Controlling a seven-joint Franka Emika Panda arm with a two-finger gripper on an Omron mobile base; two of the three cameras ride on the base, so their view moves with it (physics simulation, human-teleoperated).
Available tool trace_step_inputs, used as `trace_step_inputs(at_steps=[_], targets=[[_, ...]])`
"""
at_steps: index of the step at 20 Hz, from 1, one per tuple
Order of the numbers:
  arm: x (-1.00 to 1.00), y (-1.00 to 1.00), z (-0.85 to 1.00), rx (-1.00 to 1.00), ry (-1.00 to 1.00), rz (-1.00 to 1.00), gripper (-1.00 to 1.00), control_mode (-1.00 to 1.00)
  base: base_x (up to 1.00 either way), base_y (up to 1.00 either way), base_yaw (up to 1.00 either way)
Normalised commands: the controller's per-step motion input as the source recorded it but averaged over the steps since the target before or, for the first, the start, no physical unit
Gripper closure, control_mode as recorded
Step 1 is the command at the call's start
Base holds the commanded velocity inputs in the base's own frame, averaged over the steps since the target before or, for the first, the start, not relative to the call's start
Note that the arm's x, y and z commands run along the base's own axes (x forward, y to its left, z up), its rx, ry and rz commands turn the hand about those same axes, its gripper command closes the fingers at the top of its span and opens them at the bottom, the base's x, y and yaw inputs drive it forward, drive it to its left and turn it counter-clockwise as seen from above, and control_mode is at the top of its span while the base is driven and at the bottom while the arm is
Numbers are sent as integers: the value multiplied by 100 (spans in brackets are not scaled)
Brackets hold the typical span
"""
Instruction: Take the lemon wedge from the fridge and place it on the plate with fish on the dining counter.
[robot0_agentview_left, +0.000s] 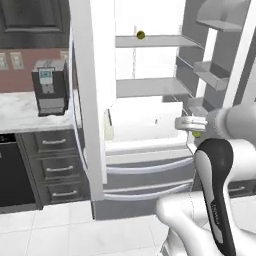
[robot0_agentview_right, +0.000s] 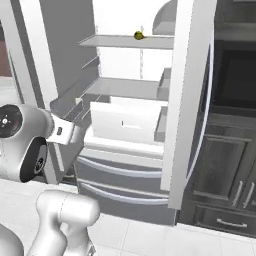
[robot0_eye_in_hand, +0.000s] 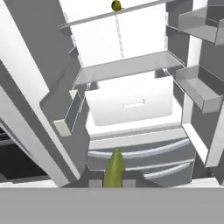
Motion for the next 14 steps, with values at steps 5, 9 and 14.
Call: trace_step_inputs(at_steps=[5,9,14], targets=[[0,0,0,0,0,0,100,100,-72,-6,72],[0,0,0,0,0,0,100,100,-41,-2,86],[0,0,0,0,0,0,100,100,-32,0,87]])
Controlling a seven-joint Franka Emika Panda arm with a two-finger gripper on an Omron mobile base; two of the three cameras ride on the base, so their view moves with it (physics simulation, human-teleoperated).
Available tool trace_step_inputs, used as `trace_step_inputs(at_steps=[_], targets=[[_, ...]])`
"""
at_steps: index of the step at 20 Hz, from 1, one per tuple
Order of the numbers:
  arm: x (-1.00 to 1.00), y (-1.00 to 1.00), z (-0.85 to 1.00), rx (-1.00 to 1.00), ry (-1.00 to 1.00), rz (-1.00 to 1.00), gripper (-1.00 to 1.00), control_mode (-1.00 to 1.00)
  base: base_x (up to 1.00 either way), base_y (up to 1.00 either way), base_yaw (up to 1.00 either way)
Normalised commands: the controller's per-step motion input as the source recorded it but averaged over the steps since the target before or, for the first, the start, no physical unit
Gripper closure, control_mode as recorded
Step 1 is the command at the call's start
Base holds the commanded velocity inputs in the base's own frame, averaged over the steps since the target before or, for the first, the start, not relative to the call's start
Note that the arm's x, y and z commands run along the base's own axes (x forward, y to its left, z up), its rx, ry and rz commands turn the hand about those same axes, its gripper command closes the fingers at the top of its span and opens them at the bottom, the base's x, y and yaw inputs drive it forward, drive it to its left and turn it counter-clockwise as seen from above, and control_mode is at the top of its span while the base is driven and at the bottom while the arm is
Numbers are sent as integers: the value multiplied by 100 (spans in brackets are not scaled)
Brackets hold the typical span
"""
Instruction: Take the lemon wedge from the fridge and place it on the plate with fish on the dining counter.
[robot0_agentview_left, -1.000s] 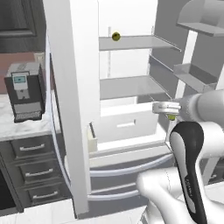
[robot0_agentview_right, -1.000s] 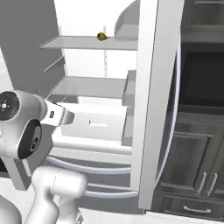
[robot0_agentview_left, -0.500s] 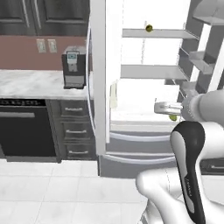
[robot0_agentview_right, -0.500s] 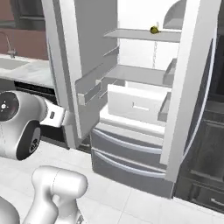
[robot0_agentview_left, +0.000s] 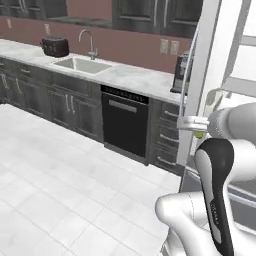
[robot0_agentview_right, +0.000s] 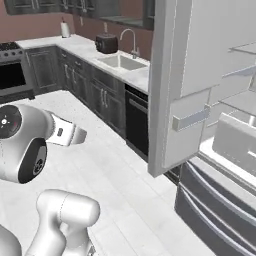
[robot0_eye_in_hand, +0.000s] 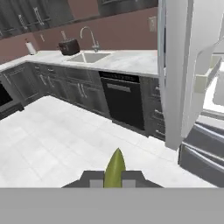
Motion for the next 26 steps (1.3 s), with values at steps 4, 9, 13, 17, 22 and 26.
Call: trace_step_inputs(at_steps=[4,9,13,17,22,26], targets=[[0,0,0,0,0,0,100,100,-23,0,88],[0,0,0,0,0,0,100,100,-9,6,93],[0,0,0,0,0,0,100,100,-1,13,85],[0,0,0,0,0,0,100,100,0,0,84],[0,0,0,0,0,0,100,100,-9,0,93],[0,0,0,0,0,0,100,100,-18,0,92]])
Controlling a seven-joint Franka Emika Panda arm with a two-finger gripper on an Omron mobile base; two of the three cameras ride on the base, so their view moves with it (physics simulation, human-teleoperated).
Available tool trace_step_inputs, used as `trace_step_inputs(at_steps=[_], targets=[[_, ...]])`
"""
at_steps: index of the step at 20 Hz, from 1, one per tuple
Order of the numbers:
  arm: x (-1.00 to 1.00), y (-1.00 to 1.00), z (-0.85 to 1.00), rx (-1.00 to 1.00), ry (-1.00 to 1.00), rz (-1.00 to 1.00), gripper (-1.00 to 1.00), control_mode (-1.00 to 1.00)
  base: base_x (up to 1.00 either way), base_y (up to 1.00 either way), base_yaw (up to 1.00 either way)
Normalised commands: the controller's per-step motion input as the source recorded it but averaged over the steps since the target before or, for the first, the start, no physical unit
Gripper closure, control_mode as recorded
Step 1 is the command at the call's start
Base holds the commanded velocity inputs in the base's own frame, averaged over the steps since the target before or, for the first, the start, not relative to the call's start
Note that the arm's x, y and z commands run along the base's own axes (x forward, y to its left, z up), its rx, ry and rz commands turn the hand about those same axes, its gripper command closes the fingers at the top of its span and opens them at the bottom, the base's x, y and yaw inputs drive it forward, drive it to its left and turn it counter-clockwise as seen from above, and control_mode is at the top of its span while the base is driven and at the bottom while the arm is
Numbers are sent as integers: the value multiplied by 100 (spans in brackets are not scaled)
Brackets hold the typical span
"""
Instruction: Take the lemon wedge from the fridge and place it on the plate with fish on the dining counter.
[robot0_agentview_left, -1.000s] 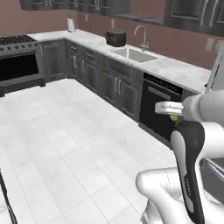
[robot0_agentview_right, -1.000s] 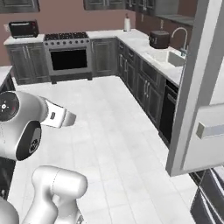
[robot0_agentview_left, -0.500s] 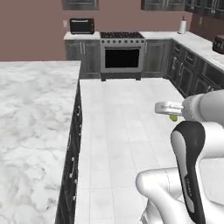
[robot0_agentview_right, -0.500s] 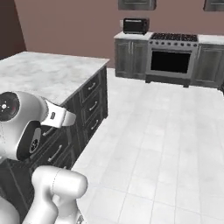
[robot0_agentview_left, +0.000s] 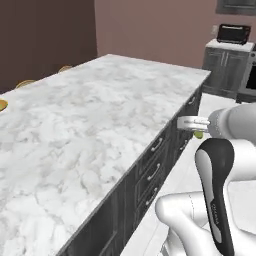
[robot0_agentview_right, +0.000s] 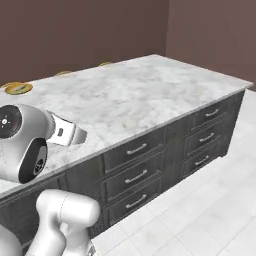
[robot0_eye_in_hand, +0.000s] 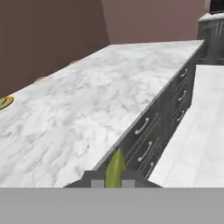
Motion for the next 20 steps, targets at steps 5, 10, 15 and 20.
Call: trace_step_inputs(at_steps=[5,10,15,20], targets=[[0,0,0,0,0,0,100,100,-22,0,93],[0,0,0,0,0,0,100,100,-40,2,87],[0,0,0,0,0,0,100,100,-93,81,59],[0,0,0,0,0,0,100,100,-88,100,18]])
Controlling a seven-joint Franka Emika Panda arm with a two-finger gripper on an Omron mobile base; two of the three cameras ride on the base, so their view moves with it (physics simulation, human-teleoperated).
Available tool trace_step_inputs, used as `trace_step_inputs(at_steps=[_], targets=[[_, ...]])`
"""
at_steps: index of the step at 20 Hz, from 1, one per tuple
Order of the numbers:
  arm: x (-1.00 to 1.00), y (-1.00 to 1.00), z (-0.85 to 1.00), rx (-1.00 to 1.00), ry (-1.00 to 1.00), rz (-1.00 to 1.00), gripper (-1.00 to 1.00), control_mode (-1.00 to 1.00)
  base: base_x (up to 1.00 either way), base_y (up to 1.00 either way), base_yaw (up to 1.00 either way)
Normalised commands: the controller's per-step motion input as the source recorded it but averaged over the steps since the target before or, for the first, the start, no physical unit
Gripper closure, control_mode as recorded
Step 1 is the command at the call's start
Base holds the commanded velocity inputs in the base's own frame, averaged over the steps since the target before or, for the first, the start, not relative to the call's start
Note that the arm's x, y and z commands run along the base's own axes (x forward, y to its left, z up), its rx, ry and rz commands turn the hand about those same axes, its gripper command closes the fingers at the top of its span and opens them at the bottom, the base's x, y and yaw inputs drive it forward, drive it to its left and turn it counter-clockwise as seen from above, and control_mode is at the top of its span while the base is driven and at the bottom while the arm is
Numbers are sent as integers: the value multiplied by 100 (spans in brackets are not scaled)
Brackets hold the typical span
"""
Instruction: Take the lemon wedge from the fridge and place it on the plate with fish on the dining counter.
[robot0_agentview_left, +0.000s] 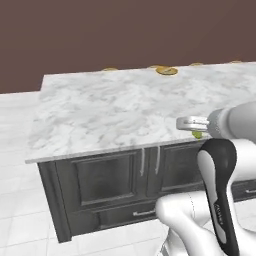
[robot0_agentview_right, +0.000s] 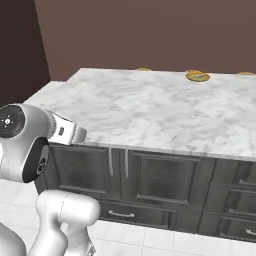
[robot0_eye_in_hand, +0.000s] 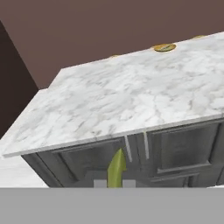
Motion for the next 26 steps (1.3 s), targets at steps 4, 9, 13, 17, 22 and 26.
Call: trace_step_inputs(at_steps=[4,9,13,17,22,26], targets=[[0,0,0,0,0,0,100,100,-56,100,0],[0,0,0,0,0,0,100,100,-15,100,0],[0,0,0,0,0,0,100,100,0,100,0],[0,0,0,0,0,0,100,100,7,100,0],[0,0,0,0,0,0,100,100,51,100,0],[0,0,0,0,0,0,100,100,100,100,-2]])
